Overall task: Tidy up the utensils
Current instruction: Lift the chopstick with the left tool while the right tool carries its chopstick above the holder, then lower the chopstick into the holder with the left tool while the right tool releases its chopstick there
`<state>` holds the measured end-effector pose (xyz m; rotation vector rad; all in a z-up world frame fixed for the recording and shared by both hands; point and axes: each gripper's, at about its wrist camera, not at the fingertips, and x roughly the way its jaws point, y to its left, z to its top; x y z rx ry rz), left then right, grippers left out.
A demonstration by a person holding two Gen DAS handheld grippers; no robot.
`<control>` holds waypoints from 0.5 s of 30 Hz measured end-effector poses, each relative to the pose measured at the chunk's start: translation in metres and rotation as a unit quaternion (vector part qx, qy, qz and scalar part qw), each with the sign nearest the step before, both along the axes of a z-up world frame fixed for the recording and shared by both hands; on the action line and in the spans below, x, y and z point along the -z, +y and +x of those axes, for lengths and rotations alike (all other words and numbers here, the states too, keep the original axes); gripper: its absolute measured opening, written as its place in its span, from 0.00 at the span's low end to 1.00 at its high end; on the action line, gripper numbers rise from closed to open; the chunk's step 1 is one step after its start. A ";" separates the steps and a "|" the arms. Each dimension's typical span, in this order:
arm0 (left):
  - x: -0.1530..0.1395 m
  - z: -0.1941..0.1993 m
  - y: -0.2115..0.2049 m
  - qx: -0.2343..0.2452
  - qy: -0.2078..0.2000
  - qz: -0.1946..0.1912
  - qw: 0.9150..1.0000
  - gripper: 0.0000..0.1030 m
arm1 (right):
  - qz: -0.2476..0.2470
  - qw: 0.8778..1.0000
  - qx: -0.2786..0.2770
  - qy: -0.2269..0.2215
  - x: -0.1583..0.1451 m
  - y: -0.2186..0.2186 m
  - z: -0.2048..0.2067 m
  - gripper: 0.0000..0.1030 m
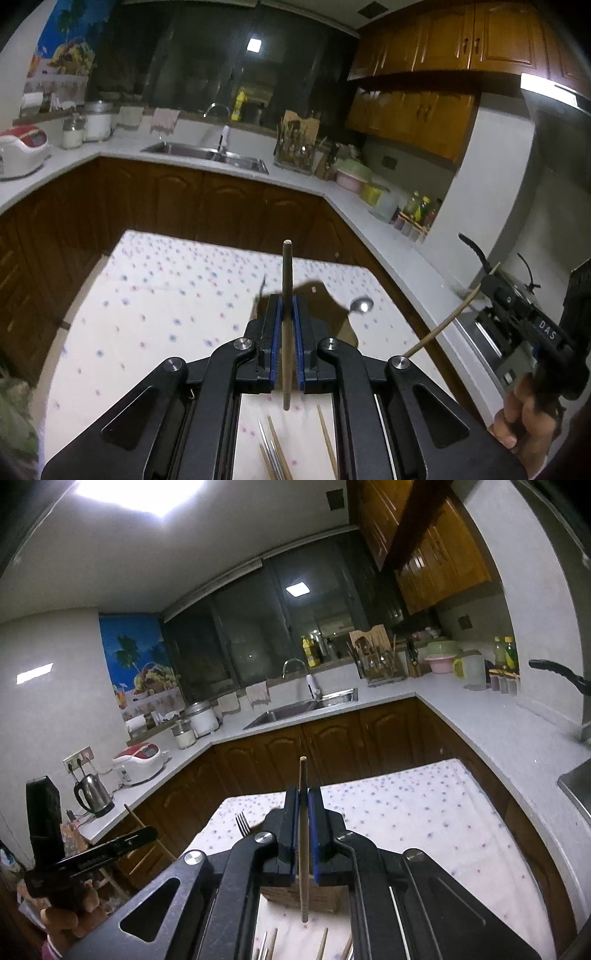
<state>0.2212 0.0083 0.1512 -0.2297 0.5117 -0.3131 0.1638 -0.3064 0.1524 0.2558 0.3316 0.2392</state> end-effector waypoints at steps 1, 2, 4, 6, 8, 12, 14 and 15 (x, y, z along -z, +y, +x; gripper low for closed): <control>-0.004 0.003 0.000 -0.004 -0.007 0.001 1.000 0.05 | 0.003 1.000 -0.001 -0.002 -0.002 0.000 0.005 0.05; -0.008 0.007 0.001 -0.009 -0.013 0.001 1.000 0.05 | 0.006 1.000 0.000 -0.004 -0.004 0.000 0.008 0.05; -0.015 0.015 0.002 -0.013 -0.021 -0.001 1.000 0.05 | 0.011 1.000 0.001 -0.008 -0.007 0.001 0.017 0.05; -0.023 0.026 0.003 -0.019 -0.033 0.000 0.999 0.05 | 0.015 1.000 0.002 -0.014 -0.011 0.003 0.027 0.05; -0.028 0.036 0.002 -0.025 -0.040 0.002 0.999 0.05 | 0.013 1.000 0.004 -0.018 -0.015 0.005 0.035 0.05; -0.023 0.061 -0.001 -0.040 -0.045 0.003 0.998 0.05 | 0.004 1.000 0.012 -0.026 -0.016 0.012 0.054 0.05; -0.014 0.072 -0.003 -0.044 -0.038 0.003 0.998 0.05 | -0.001 1.000 0.017 -0.025 -0.011 0.014 0.063 0.05; -0.009 0.076 -0.004 -0.045 -0.034 0.002 0.998 0.05 | -0.003 1.000 0.018 -0.023 -0.007 0.015 0.067 0.05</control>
